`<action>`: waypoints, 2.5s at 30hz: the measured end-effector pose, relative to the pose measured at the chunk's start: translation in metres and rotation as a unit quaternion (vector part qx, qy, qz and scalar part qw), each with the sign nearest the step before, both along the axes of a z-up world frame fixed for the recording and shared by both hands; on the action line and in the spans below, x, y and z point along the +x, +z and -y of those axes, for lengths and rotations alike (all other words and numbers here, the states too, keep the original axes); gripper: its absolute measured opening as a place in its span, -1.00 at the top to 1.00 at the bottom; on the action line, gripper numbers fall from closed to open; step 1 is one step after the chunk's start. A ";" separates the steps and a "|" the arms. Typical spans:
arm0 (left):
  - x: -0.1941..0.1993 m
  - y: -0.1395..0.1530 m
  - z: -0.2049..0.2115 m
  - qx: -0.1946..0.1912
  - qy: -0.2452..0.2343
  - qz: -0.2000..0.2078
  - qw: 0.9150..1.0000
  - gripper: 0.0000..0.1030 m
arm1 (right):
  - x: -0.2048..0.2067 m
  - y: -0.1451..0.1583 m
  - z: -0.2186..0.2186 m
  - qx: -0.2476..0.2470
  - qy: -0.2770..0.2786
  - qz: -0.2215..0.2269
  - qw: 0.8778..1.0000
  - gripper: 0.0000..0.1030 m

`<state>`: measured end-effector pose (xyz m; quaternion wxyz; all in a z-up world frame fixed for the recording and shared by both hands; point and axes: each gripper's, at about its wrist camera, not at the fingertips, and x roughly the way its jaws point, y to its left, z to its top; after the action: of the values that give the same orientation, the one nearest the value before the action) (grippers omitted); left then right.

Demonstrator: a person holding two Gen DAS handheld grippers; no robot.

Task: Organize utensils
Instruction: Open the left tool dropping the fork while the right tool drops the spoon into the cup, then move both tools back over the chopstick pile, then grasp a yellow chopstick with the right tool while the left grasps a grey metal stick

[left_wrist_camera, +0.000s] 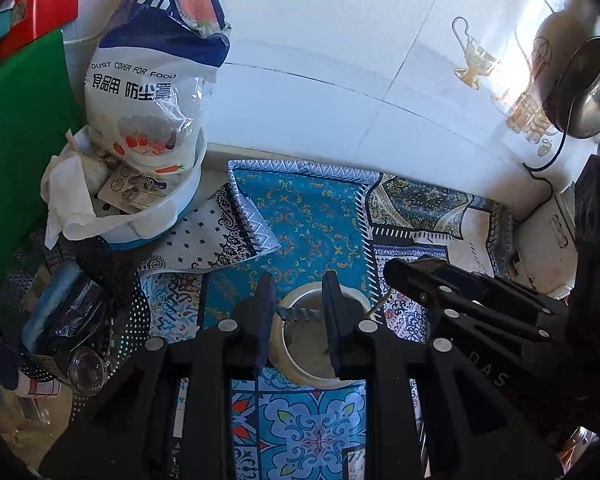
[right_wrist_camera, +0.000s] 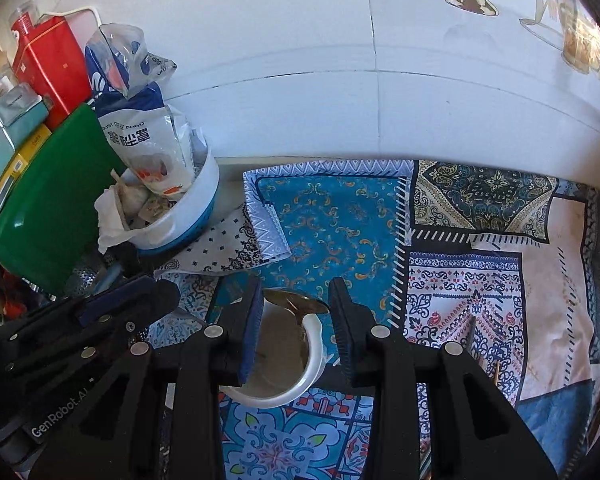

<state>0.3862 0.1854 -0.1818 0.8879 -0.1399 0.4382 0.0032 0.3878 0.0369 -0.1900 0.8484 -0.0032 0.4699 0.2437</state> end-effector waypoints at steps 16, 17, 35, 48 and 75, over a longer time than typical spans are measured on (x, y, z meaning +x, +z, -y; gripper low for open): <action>-0.031 0.049 0.039 0.044 -0.003 0.049 0.998 0.46 | -0.040 0.043 0.043 -0.008 0.008 0.076 0.997 0.19; -0.034 0.051 0.043 0.048 -0.004 0.051 0.998 0.43 | -0.043 0.044 0.048 -0.009 0.008 0.079 0.997 0.19; -0.067 -0.006 0.133 0.054 -0.036 -0.007 0.998 0.26 | -0.074 0.005 0.155 -0.064 -0.029 0.052 0.996 0.17; -0.058 -0.085 0.199 0.063 -0.094 -0.105 0.988 0.26 | -0.086 -0.062 0.214 -0.104 -0.062 -0.037 0.992 0.17; -0.010 -0.156 0.228 0.050 -0.163 -0.160 0.972 0.81 | -0.080 -0.130 0.212 -0.059 -0.046 -0.135 0.988 0.64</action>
<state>0.3761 -0.0424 -0.3375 0.8006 -0.0193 0.5908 -0.0975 0.3074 -0.1750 -0.3202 0.7857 0.0017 0.5934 0.1746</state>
